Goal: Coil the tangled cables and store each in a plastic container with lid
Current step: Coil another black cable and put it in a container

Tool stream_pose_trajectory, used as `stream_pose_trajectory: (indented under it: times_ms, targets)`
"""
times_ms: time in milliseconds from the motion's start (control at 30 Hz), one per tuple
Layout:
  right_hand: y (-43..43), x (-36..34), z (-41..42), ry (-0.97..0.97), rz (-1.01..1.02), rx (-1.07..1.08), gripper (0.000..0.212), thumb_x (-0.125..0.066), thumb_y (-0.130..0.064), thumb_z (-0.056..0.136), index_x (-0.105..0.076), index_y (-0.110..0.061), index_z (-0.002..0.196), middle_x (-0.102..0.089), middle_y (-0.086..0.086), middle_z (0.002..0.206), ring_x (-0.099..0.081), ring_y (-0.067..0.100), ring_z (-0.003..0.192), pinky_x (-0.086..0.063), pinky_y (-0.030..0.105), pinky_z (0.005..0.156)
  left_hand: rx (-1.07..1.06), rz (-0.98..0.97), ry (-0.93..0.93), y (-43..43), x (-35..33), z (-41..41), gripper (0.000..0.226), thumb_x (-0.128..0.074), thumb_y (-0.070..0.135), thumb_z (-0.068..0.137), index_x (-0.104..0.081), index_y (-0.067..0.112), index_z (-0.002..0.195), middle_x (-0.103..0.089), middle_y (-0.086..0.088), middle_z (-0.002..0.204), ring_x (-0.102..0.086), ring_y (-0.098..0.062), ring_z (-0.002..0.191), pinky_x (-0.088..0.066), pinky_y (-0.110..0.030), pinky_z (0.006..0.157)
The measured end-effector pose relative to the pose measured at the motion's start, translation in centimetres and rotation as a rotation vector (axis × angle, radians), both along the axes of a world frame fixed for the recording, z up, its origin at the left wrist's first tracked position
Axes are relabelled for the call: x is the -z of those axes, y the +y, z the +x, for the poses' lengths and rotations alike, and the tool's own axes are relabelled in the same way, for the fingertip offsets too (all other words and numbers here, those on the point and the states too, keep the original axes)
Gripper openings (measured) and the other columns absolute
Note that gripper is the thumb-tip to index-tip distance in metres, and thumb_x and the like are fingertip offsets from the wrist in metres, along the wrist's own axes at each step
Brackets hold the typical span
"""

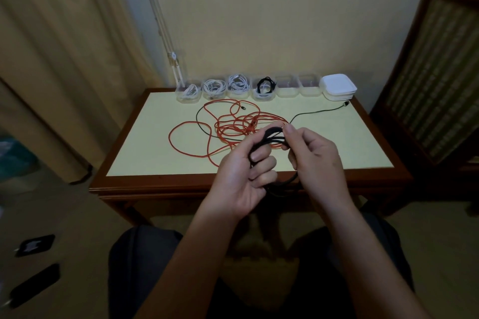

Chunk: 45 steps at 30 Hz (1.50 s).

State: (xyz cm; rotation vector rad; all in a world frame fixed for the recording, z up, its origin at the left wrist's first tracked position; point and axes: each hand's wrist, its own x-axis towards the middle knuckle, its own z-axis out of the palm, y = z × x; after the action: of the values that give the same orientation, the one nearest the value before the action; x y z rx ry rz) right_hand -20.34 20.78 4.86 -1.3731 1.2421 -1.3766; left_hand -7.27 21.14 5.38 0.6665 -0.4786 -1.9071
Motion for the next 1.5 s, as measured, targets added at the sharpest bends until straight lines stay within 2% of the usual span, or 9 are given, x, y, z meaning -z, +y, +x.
stream_pose_trajectory:
  times_ms: [167,367,500,700,767,867,933,1067,1500]
  targets:
    - [-0.4,0.7,-0.8,0.167,-0.052,-0.031,0.040,-0.051,-0.043,0.102,-0.067,-0.019,0.075,-0.056,-0.001,0.061,-0.049,0.004,0.059,-0.039,0.020,0.057,-0.114,-0.101,-0.079,-0.4,-0.1,0.8,0.033,-0.051,0.032,0.102,-0.066,0.012,0.123,-0.020,0.010,0.051,-0.018,0.000,0.036,-0.017,-0.014,0.030]
    - [-0.9,3.2,-4.6,0.357,-0.052,-0.008,0.022,-0.056,-0.030,0.102,-0.071,-0.023,0.088,-0.060,-0.014,0.069,-0.052,-0.001,0.065,-0.037,0.012,0.057,-0.257,-0.043,0.115,-1.6,-1.1,4.9,0.025,-0.050,0.030,0.102,-0.069,0.014,0.103,-0.024,0.011,0.042,-0.017,-0.003,0.031,-0.013,-0.014,0.027]
    - [-0.7,4.8,-5.9,0.496,-0.016,0.036,0.013,-0.062,-0.026,0.099,-0.072,-0.028,0.091,-0.069,-0.015,0.080,-0.062,0.000,0.084,-0.048,0.020,0.073,-0.330,0.031,0.180,-1.9,-1.0,6.7,0.022,-0.062,0.029,0.090,-0.056,0.017,0.073,-0.024,0.008,0.041,-0.021,-0.006,0.028,-0.015,-0.018,0.025]
    - [-0.5,6.4,-5.1,0.742,0.100,0.027,0.009,-0.067,-0.022,0.097,-0.073,-0.026,0.101,-0.066,-0.015,0.089,-0.058,-0.002,0.084,-0.038,0.008,0.071,-0.364,0.068,0.164,-1.5,-0.7,5.8,0.017,-0.064,0.027,0.094,-0.073,0.013,0.092,-0.027,0.009,0.045,-0.021,-0.005,0.031,-0.015,-0.016,0.028]
    - [-0.5,6.9,-4.6,0.663,0.102,0.058,0.007,-0.070,-0.019,0.094,-0.074,-0.024,0.097,-0.070,-0.014,0.083,-0.066,0.002,0.080,-0.047,0.012,0.072,-0.345,0.072,0.175,-1.5,-0.7,5.4,0.018,-0.063,0.027,0.094,-0.075,0.013,0.095,-0.026,0.010,0.045,-0.021,-0.005,0.031,-0.014,-0.016,0.029]
    - [-0.8,6.5,-3.5,0.260,0.181,0.146,0.008,-0.067,-0.011,0.094,-0.072,-0.016,0.099,-0.075,-0.003,0.083,-0.074,0.006,0.078,-0.059,0.018,0.069,-0.307,0.087,0.172,-1.4,-0.4,4.5,0.016,-0.064,0.026,0.089,-0.074,0.014,0.094,-0.025,0.010,0.043,-0.021,-0.005,0.029,-0.014,-0.016,0.028]
    - [-1.0,5.9,-3.0,-0.031,0.218,0.186,0.008,-0.064,-0.007,0.096,-0.070,-0.008,0.102,-0.077,0.005,0.089,-0.076,0.015,0.083,-0.062,0.024,0.072,-0.288,0.101,0.150,-1.4,-0.1,4.1,0.014,-0.064,0.026,0.088,-0.071,0.016,0.094,-0.025,0.010,0.043,-0.021,-0.005,0.028,-0.015,-0.016,0.026]
    - [-1.7,4.8,-2.7,-0.323,0.180,0.256,0.008,-0.064,-0.004,0.097,-0.067,-0.003,0.103,-0.076,0.013,0.090,-0.076,0.026,0.088,-0.062,0.030,0.077,-0.247,0.151,0.135,-1.3,0.5,3.5,0.013,-0.065,0.026,0.087,-0.070,0.016,0.094,-0.026,0.009,0.042,-0.021,-0.005,0.028,-0.014,-0.015,0.026]
    - [-2.2,3.7,-3.6,-0.581,0.181,0.351,0.008,-0.064,-0.002,0.096,-0.065,0.000,0.103,-0.075,0.020,0.094,-0.077,0.028,0.087,-0.060,0.025,0.073,-0.178,0.166,0.130,-1.0,0.6,3.4,0.015,-0.064,0.023,0.087,-0.072,0.011,0.091,-0.025,0.009,0.043,-0.021,-0.004,0.028,-0.012,-0.015,0.028]
